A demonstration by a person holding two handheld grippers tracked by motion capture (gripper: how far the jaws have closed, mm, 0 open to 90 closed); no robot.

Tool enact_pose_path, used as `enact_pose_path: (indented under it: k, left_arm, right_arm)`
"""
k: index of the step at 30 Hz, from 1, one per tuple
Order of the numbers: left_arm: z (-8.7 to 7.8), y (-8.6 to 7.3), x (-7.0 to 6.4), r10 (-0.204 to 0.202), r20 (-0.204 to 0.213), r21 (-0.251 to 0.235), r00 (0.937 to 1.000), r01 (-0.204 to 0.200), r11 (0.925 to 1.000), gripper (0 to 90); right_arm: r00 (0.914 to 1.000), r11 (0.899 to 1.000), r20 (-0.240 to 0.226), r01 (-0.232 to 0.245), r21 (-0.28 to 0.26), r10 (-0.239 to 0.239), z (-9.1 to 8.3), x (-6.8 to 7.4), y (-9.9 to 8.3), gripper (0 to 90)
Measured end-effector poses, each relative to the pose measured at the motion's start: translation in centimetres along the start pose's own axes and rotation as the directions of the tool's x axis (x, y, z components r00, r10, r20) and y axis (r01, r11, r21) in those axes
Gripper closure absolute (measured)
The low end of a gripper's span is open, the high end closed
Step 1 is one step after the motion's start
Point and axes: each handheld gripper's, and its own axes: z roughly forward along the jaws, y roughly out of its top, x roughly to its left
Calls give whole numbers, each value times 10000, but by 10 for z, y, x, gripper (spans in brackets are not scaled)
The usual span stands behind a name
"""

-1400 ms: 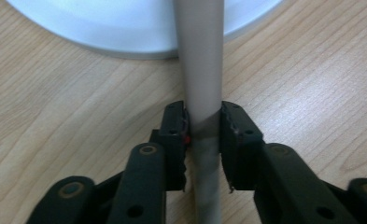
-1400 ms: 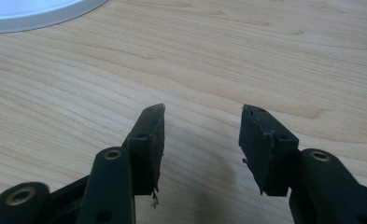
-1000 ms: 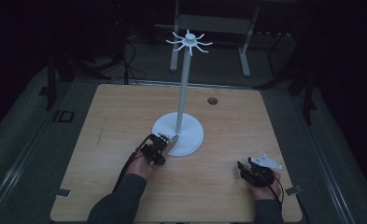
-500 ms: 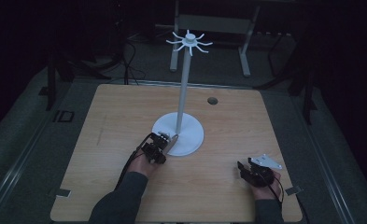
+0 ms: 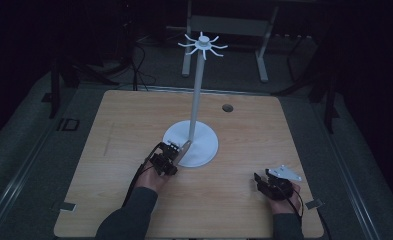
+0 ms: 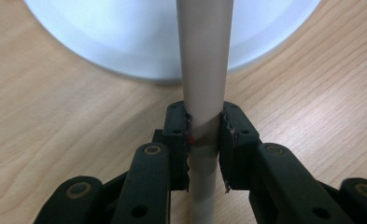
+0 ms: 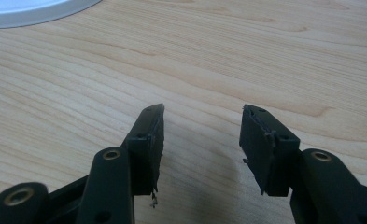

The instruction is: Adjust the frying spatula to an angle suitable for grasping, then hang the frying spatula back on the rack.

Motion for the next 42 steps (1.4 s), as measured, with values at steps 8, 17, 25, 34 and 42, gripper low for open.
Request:
enact_pose_path:
  k: [8,17,25,34,42]
  left_arm:
    - [-17,-2,-6,-4,-206,-1094,9998,-18,9940,749]
    - [-35,0,-15,-44,-385,-2086,9992,-37,9780,749]
    - [-47,0,-19,-188,-430,-2776,9989,62,9607,749]
    - [-54,0,-22,-273,-452,-3300,9986,108,9439,749]
    - [-63,1,-26,-376,-452,-3793,9983,176,9251,749]
  right_arm:
    - [10000,10000,8,19,16,-19,0,0,0,497]
    - [10000,10000,21,-1,-4,2,0,0,0,497]
    - [10000,10000,91,-5,-32,5,0,-1,0,497]
    - [9998,10000,177,-34,-75,35,0,-2,0,495]
    - [9998,10000,186,-79,-39,79,0,-2,0,493]
